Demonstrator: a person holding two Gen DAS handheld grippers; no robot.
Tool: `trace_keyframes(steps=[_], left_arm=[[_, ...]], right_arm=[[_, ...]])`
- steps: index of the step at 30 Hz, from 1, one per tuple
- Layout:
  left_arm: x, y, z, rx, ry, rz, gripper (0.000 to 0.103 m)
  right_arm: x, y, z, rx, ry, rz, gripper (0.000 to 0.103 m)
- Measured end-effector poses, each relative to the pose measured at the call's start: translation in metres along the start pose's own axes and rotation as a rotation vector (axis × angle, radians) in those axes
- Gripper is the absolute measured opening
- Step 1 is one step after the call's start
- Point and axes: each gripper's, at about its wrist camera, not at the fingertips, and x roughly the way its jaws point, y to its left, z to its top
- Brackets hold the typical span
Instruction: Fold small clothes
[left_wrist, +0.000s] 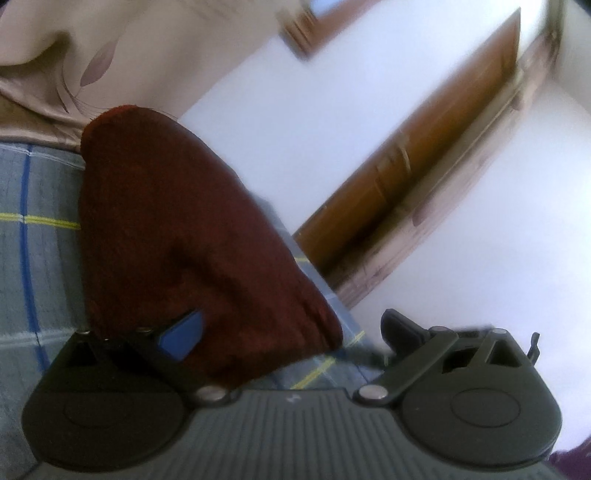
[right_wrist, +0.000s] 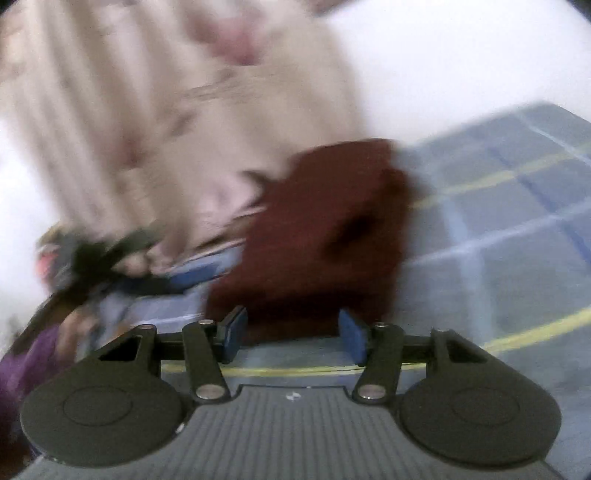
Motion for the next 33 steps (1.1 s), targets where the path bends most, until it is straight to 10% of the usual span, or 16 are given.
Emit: trace_keyframes(steps=[7,9,19,24,27,33], left_arm=[[0.009,0.002,0.000,-0.043,0.018,0.047,0.103],[0.014,0.000,-0.001,-0.046,0.017,0.053,0.103],[0.015,-0.001,-0.014,-0.047,0.016,0.065,0.103],[-0.003,-0.009,-0.001,-0.023,-0.038,0.065,0.103],[-0.021,-0.009,0.011,-0.017,-0.127,0.051,0.103],[-0.006,0.046,0.028,-0.182,-0.063,0.103,0.103]], right_arm=[[0.036,-0.009,0.045,0.092,0.078,0.022,0.060],[0.059,-0.011,0.054,0.107,0.114,-0.003,0.019],[0.076,-0.043,0.030,0.166,0.093,-0.013,0.015],[0.058,-0.056,0.038,0.295,0.044,0.118,0.039],[0.051,-0.051,0.063,0.232,0.024,0.050,0.092],[0.091,-0.063,0.093,0.212,0.121,0.041,0.092]])
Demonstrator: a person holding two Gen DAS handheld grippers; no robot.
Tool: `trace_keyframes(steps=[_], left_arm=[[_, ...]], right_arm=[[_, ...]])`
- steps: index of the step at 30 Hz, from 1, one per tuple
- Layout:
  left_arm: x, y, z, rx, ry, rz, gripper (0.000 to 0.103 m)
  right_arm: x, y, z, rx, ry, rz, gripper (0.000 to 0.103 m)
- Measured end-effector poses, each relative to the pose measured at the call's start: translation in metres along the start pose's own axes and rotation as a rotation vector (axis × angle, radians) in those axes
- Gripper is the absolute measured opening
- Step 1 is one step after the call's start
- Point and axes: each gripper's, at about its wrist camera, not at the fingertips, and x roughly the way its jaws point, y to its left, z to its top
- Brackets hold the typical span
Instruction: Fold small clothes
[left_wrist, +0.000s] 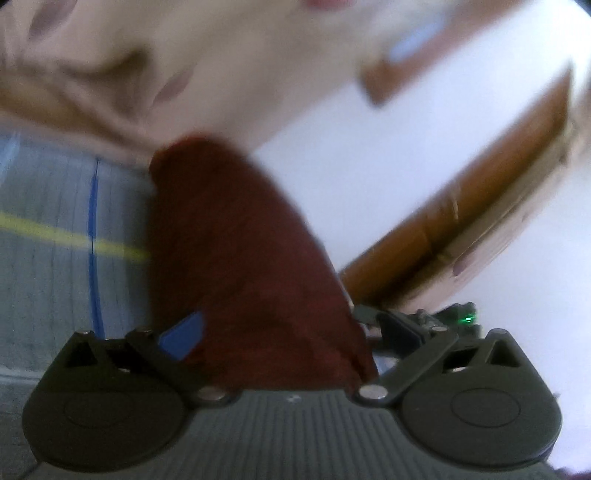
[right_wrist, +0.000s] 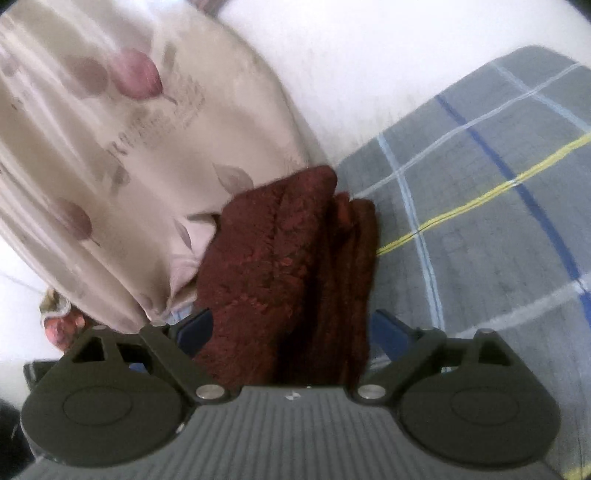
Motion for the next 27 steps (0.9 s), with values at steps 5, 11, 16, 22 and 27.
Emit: trace_keyframes(steps=[5,11,16,22,27], left_arm=[[0.020,0.033,0.017,0.000,0.031,-0.009,0.103],[0.052,0.069,0.040,-0.086,0.119,-0.131,0.103],[0.074,0.064,0.050,-0.029,0.159,-0.134,0.103],[0.073,0.036,0.031,0.104,0.136,0.018,0.091],[0.040,-0.004,0.016,0.164,0.080,0.047,0.073]], right_arm=[[0.042,-0.007,0.007,-0.014,0.118,-0.009,0.092],[0.061,-0.026,0.008,0.031,0.177,0.074,0.092],[0.080,-0.031,0.022,0.055,0.191,0.159,0.095],[0.096,-0.014,0.009,0.004,0.182,0.154,0.069],[0.077,0.013,-0.003,-0.062,0.089,0.110,0.057]])
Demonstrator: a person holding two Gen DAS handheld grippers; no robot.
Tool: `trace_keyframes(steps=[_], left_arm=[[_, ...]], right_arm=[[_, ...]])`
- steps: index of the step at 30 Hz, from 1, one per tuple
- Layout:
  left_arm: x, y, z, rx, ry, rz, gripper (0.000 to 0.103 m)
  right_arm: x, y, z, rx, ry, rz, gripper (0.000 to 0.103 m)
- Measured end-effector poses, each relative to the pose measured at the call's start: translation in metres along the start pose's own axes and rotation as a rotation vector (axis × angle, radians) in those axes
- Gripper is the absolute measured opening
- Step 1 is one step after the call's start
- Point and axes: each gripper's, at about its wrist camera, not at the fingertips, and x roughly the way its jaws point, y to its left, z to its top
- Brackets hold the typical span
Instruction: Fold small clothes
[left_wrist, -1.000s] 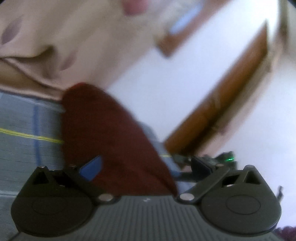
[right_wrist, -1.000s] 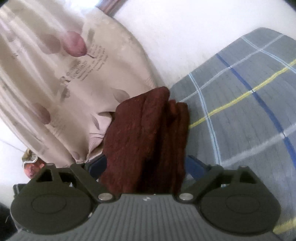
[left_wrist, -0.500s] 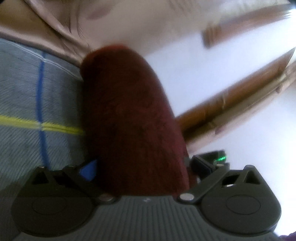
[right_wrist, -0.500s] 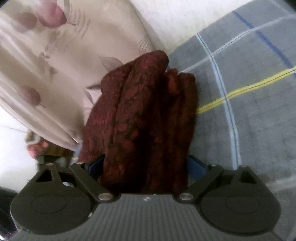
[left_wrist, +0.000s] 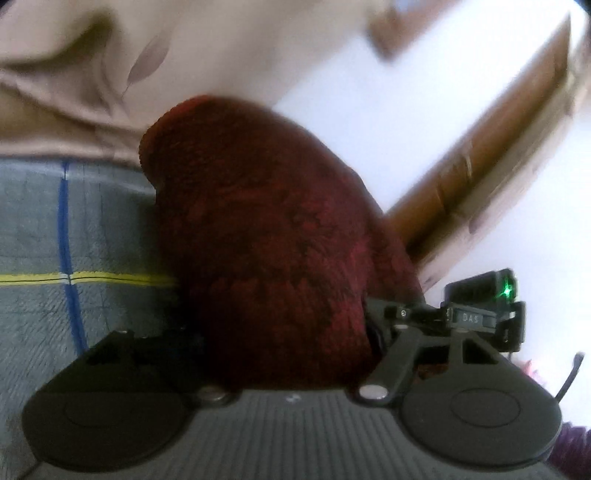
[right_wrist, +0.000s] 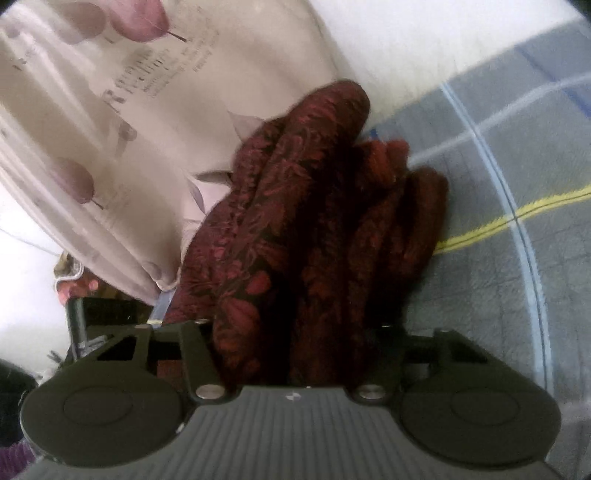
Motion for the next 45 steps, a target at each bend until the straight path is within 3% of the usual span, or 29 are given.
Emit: trace_keyframes(steps=[7,14,23,31,35,40,42,45], left_arm=[[-0.070,-0.053,-0.024,0.010,-0.028,0.050,0.073],[-0.090,-0.067,-0.045,0.010,-0.014,0.121,0.073],[-0.108,-0.057,-0.075,-0.004,-0.034,0.203,0.073],[-0.095,-0.027,-0.093,-0.041,-0.018,0.232,0.074],[-0.089,-0.028,-0.100,-0.010,-0.024,0.262,0.081],[-0.088,-0.045,-0.109,0.087,-0.078,0.366,0.101],[-0.089,-0.054,-0.110,0.130,-0.107,0.416,0.102],[-0.091,-0.074,-0.117,0.212,-0.155,0.530,0.103]], right_arm=[[-0.038,0.060,-0.029,-0.057,-0.043,0.044,0.057],[-0.066,0.107,-0.077,-0.079,-0.037,0.099,0.057],[-0.062,0.127,-0.128,-0.063,0.009,0.114,0.057],[-0.040,0.128,-0.152,-0.079,0.039,0.042,0.057],[-0.035,0.120,-0.160,-0.077,0.036,0.020,0.057],[-0.034,0.112,-0.167,-0.071,0.032,0.010,0.062],[-0.037,0.112,-0.168,-0.081,0.018,-0.003,0.075],[-0.048,0.120,-0.171,-0.113,-0.031,-0.058,0.080]])
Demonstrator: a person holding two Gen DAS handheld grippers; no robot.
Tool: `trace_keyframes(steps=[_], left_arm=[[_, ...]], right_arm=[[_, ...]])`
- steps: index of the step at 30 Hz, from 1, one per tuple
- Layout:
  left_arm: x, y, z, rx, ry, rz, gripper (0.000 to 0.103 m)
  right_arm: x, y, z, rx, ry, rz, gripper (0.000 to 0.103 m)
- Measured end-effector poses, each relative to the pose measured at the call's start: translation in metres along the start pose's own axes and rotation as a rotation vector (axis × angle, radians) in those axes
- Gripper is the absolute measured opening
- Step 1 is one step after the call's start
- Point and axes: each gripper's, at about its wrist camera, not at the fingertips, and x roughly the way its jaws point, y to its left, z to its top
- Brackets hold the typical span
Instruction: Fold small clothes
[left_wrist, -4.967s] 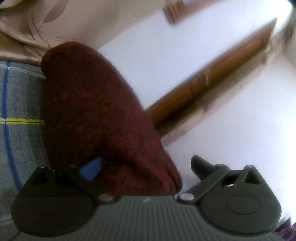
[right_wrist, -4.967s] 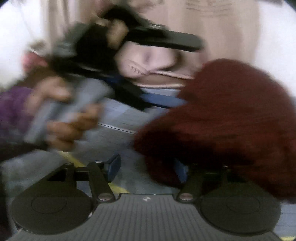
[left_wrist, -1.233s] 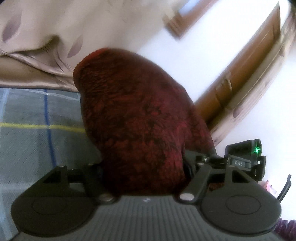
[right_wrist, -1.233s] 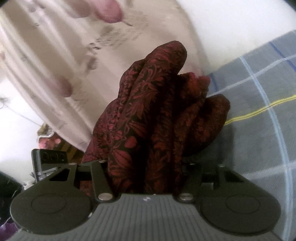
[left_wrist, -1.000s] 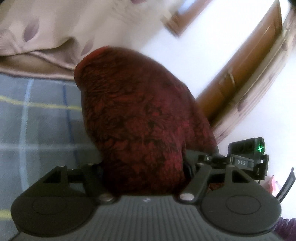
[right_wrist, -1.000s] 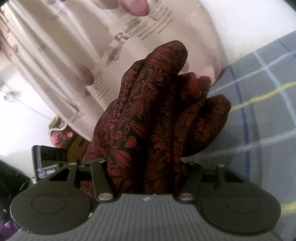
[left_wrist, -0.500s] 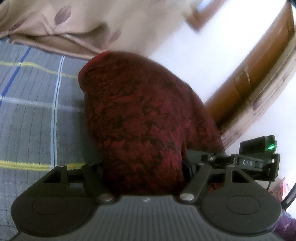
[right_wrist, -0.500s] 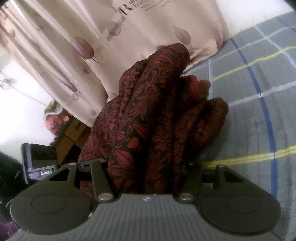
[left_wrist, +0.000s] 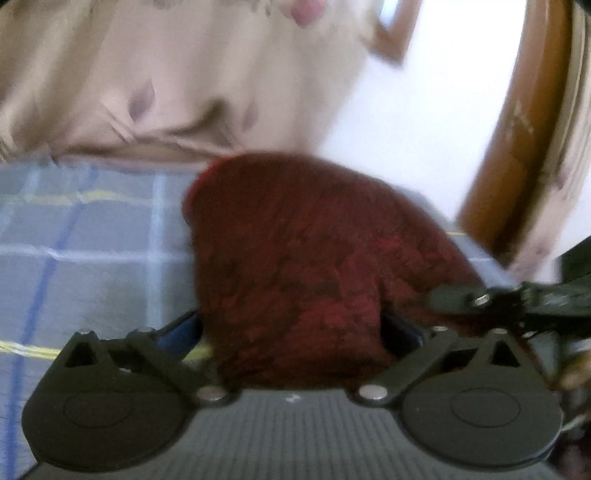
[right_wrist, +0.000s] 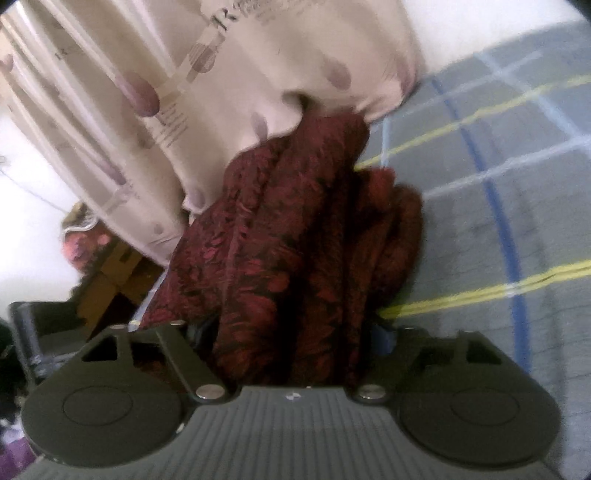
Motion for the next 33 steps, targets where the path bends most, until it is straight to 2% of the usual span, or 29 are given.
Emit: trace_keyframes(steps=[2,6,9,12,14,19,22,33], left_arm=[[-0.011,-0.013,-0.002,0.054,-0.043,0.072,0.103],[-0.026,-0.039,-0.002,0.141,-0.081,0.236,0.103],[-0.038,-0.050,-0.002,0.145,-0.107,0.299,0.103],[-0.051,-0.050,-0.001,0.084,-0.144,0.311,0.103],[-0.060,-0.052,0.000,0.050,-0.165,0.335,0.103],[-0.073,-0.054,0.001,0.036,-0.187,0.410,0.103],[-0.078,-0.054,0.001,0.028,-0.192,0.417,0.103],[-0.086,-0.070,-0.005,0.135,-0.233,0.453,0.103]], right_arm=[[-0.015,0.015,-0.003,-0.079,-0.065,-0.069,0.082],[-0.053,0.054,-0.019,-0.269,-0.260,-0.267,0.099],[-0.074,0.075,-0.038,-0.326,-0.364,-0.368,0.102],[-0.086,0.086,-0.054,-0.350,-0.406,-0.419,0.102],[-0.096,0.090,-0.061,-0.350,-0.426,-0.416,0.103],[-0.108,0.104,-0.074,-0.354,-0.460,-0.415,0.103],[-0.114,0.108,-0.077,-0.355,-0.483,-0.440,0.103],[-0.115,0.098,-0.087,-0.318,-0.464,-0.541,0.103]])
